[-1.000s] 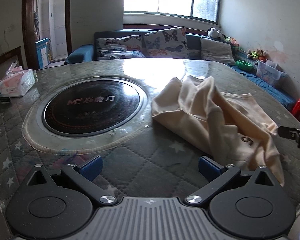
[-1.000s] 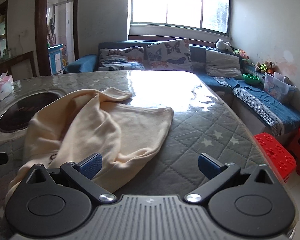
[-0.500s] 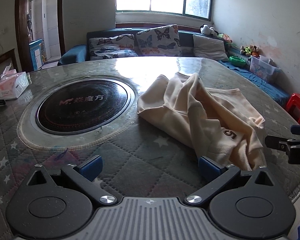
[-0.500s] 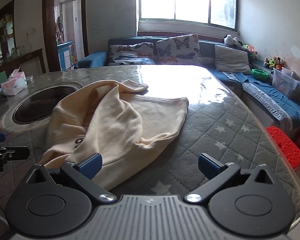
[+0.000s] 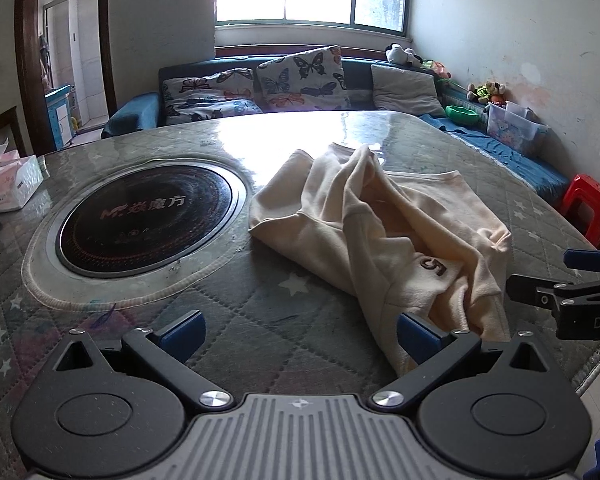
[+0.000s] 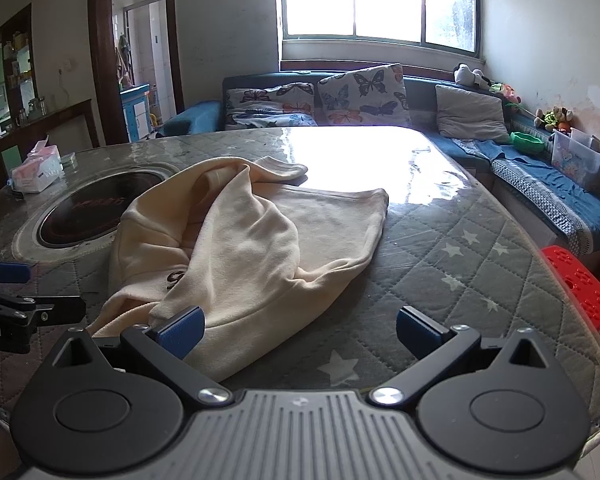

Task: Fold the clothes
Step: 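Move both grippers toward the crumpled cream sweatshirt on the table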

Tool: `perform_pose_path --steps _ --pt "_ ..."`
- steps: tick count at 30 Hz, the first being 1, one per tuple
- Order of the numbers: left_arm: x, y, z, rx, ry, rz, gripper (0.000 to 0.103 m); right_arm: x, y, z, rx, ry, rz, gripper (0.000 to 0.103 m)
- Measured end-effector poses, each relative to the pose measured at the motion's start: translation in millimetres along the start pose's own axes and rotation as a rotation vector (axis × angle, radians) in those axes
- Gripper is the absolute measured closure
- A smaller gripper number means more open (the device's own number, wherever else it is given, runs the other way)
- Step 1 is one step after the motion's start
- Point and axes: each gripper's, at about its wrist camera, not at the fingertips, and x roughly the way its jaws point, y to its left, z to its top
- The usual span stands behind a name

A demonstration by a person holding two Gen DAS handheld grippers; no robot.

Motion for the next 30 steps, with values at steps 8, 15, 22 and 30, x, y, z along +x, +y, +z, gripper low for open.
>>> perform_pose_path --steps 8,15,22,30 --pt "2.6 -4.9 4.1 0.010 0.001 -0.004 0.000 1.0 -0.3 1.1 -0.001 -0.002 0.008 0.000" --pt "5.1 -7.6 10.6 0.031 -0.006 -0.004 0.000 2.9 2.0 3.6 -0.009 -0.003 0.016 0.000" --pt "9.0 -10.3 21.3 0.050 -0.022 -0.003 0.000 4.0 2.1 9.1 -0.013 -0.008 0.024 0.001" --pt "18.3 -15.1 37.9 0.068 -0.042 0.006 0.000 9.4 2.7 15.9 -0.021 -0.005 0.036 0.004"
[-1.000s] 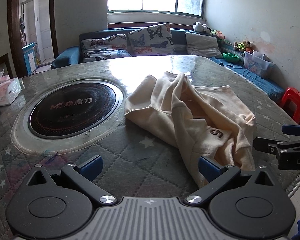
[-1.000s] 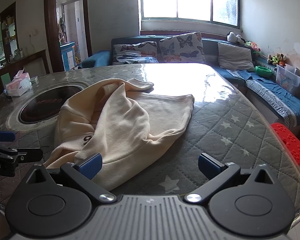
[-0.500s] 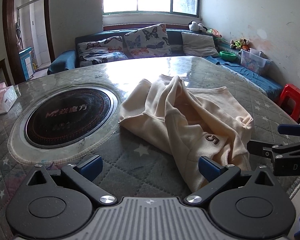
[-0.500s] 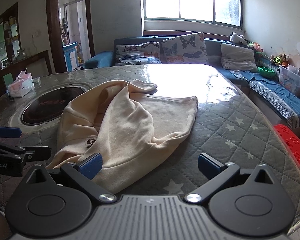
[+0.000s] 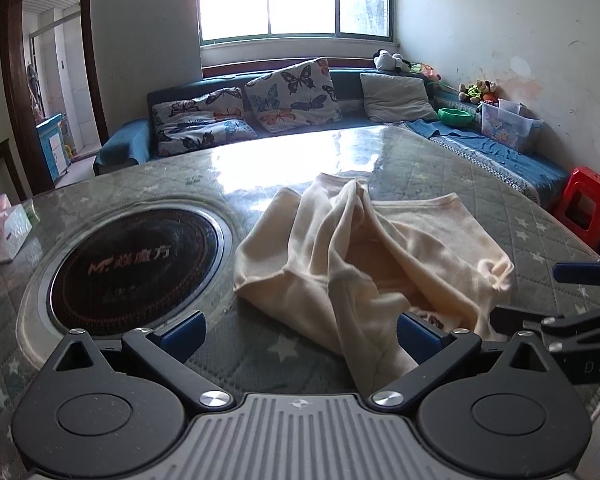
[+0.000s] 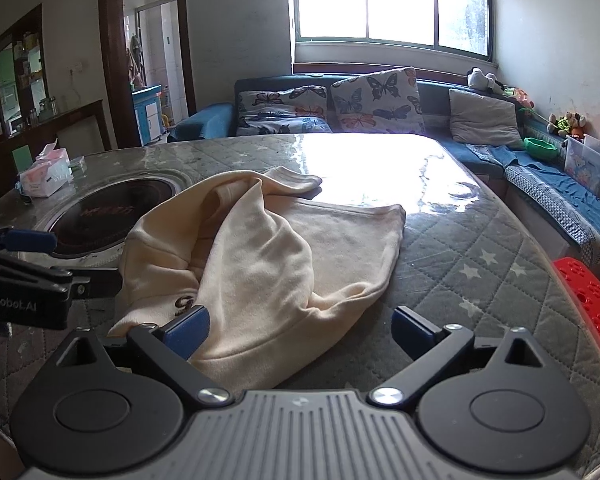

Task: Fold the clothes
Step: 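Move both grippers toward the crumpled cream sweatshirt on the table, then grasp the sweatshirt fabric with the left gripper while the right gripper grasps another edge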

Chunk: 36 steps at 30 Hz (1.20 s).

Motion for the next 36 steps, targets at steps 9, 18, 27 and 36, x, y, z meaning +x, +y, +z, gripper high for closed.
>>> perform_pose_path --steps 9,18,27,36 --pt "11.3 -8.0 14.5 0.028 -0.020 -0.001 0.000 6.9 -0.7 5.3 -0.002 0.007 0.005 0.007" --pt "34.3 -16.2 37.6 0.098 -0.051 -0.005 0.012 16.6 -3.7 13.6 0.004 0.017 0.036 0.014" --pt "68.1 -17.4 42.9 0.152 0.000 -0.032 0.052 30.3 -5.1 22.5 -0.001 0.029 0.042 0.020" --pt "61.8 10.7 31.1 0.064 0.002 -0.060 0.098 49.4 4.3 40.4 -0.070 0.041 0.062 0.022"
